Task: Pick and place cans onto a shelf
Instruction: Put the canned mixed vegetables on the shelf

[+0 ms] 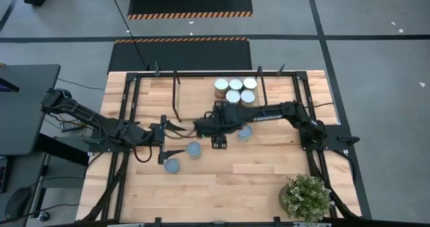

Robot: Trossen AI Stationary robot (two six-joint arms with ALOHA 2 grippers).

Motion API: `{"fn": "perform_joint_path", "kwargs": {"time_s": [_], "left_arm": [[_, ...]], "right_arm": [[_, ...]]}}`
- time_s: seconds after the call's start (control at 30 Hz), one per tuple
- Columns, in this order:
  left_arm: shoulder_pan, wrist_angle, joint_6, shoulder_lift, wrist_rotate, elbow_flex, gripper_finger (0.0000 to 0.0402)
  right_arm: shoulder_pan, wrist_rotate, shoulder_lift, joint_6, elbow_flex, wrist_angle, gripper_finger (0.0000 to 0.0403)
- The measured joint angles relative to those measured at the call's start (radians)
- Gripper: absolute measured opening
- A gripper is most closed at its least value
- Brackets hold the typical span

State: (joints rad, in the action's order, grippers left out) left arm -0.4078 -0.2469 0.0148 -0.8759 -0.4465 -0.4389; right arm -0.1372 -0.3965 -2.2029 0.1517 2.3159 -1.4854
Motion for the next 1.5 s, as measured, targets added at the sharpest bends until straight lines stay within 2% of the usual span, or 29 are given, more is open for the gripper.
{"fn": "perform_joint_path", "kwargs": {"time_s": [0.23,0.4,0.6,0.87,1.03,1.2,1.5], "left_arm": [[-0.010,0.010,0.006,0.000,0.000,0.000,0.0389],[-0.010,0.010,0.027,0.000,-0.001,0.000,0.0389],[-0.010,0.006,0.027,0.000,-0.001,0.000,0.0389],[-0.009,0.004,0.019,-0.001,-0.004,0.000,0.0389],[0.021,-0.023,0.017,-0.001,-0.004,0.000,0.0389],[0.070,-0.048,0.023,-0.001,-0.004,0.000,0.0389],[0.109,-0.050,-0.025,-0.001,-0.004,0.000,0.0389]], "right_arm": [[-0.100,-0.011,0.008,0.054,-0.002,-0.032,0.0377],[-0.132,-0.003,0.008,0.074,-0.066,-0.049,0.0377],[-0.125,0.021,0.033,0.087,-0.252,-0.005,0.0377],[-0.077,0.030,0.271,0.103,-0.601,0.233,0.0377],[-0.056,0.059,0.408,0.130,-0.773,0.294,0.0377],[-0.033,0.113,0.477,0.135,-0.875,0.370,0.0379],[0.000,0.157,0.458,0.027,-0.936,0.491,0.0398]]}}
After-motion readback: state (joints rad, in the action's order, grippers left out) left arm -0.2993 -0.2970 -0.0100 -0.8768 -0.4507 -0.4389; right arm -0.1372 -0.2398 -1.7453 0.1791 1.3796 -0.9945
